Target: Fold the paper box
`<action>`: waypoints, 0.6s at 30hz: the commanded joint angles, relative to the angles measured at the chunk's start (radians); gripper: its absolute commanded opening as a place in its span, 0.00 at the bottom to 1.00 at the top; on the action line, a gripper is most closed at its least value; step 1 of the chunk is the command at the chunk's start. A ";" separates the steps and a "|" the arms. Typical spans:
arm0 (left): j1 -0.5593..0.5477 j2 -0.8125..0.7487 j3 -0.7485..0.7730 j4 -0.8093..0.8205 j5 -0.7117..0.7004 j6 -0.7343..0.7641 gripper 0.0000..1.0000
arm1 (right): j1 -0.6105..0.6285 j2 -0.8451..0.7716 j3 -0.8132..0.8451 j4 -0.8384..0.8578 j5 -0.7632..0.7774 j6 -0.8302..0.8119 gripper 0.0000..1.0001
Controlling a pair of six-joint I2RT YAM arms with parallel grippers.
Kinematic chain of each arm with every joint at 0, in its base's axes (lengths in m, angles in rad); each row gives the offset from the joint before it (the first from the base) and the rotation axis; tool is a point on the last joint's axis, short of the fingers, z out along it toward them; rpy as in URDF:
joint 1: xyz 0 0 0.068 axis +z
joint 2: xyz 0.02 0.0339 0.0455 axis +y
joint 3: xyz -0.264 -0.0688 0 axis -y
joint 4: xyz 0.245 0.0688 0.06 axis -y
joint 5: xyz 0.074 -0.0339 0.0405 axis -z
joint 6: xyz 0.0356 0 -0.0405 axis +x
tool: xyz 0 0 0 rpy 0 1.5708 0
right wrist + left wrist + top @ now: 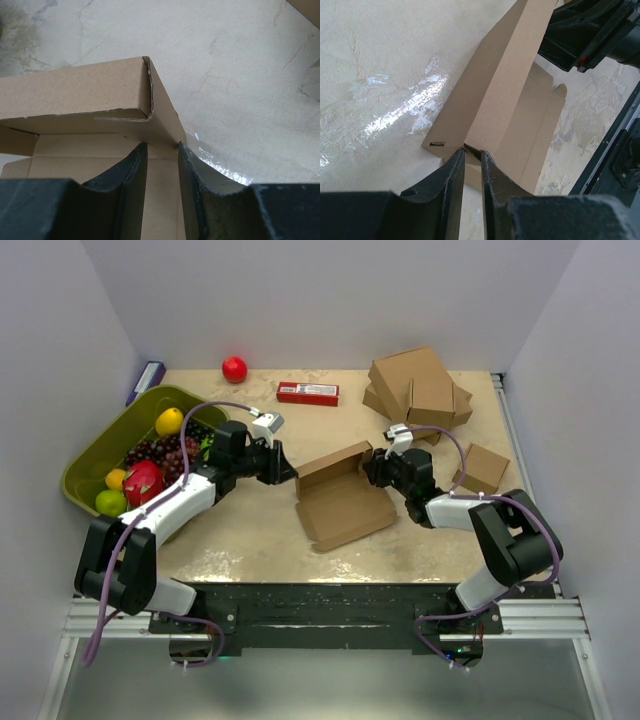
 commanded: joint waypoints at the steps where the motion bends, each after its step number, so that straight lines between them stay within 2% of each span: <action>1: -0.007 0.030 0.004 -0.069 -0.015 0.038 0.23 | 0.003 0.009 0.039 0.064 0.014 -0.012 0.32; 5: -0.007 0.030 0.005 -0.069 -0.015 0.038 0.23 | 0.007 0.020 0.045 0.070 0.028 -0.015 0.32; 12: -0.007 0.030 0.007 -0.072 -0.013 0.040 0.23 | 0.009 0.033 0.058 0.071 0.054 -0.019 0.53; 18: -0.007 0.030 0.007 -0.073 -0.010 0.041 0.23 | 0.007 0.043 0.075 0.076 0.037 -0.039 0.59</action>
